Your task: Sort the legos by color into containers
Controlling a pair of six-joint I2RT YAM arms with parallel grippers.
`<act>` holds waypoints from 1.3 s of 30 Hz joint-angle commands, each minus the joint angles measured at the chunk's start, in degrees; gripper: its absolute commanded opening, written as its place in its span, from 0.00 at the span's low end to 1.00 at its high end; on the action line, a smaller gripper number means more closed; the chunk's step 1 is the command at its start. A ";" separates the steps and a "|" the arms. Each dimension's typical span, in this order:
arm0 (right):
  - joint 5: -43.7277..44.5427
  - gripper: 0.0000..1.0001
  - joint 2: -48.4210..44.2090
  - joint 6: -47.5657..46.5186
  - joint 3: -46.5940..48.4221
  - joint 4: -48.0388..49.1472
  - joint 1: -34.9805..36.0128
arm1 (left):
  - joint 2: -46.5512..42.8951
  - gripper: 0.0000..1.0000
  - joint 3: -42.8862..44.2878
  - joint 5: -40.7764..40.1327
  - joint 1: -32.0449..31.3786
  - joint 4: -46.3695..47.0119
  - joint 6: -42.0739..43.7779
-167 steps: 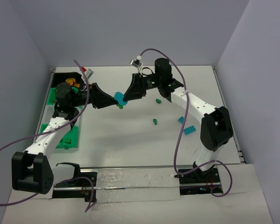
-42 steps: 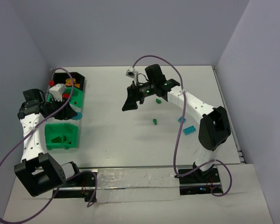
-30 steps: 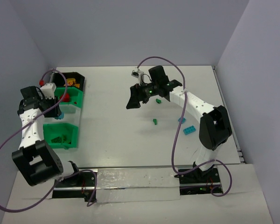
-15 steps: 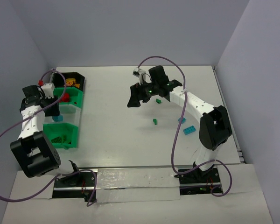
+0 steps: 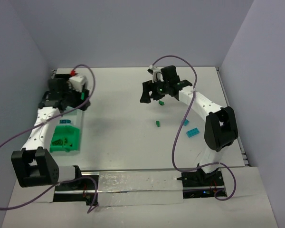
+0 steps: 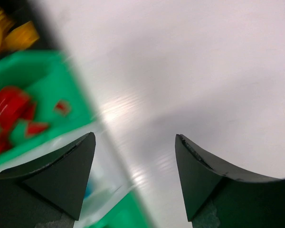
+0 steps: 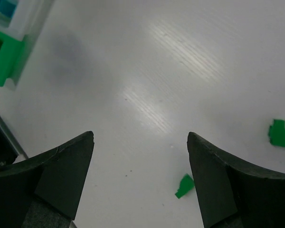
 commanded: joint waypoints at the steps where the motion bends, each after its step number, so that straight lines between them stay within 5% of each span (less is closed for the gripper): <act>1: 4.82 0.86 -2.98 2.75 -2.86 0.92 -7.34 | 1.07 0.75 -1.24 -1.24 -19.02 8.60 -6.05; 8: 7.02 0.85 -6.89 2.68 -7.40 0.57 -15.67 | 15.61 0.71 2.79 -5.75 -41.35 16.12 -15.21; 14: 12.25 0.86 -10.00 3.48 -9.84 1.07 -20.34 | 26.76 0.67 11.55 -5.86 -49.33 18.02 -20.10; 21: 12.46 0.86 -10.55 5.73 -9.57 0.83 -24.71 | 37.30 0.63 21.60 -13.16 -53.53 15.25 -33.56; 30: 11.61 0.86 -10.42 6.57 -9.09 0.90 -26.33 | 44.60 0.62 27.60 -26.61 -57.94 10.85 -38.31; 39: 10.87 0.86 -10.16 6.90 -9.00 1.10 -26.66 | 48.14 0.58 29.52 -31.35 -60.72 8.98 -37.75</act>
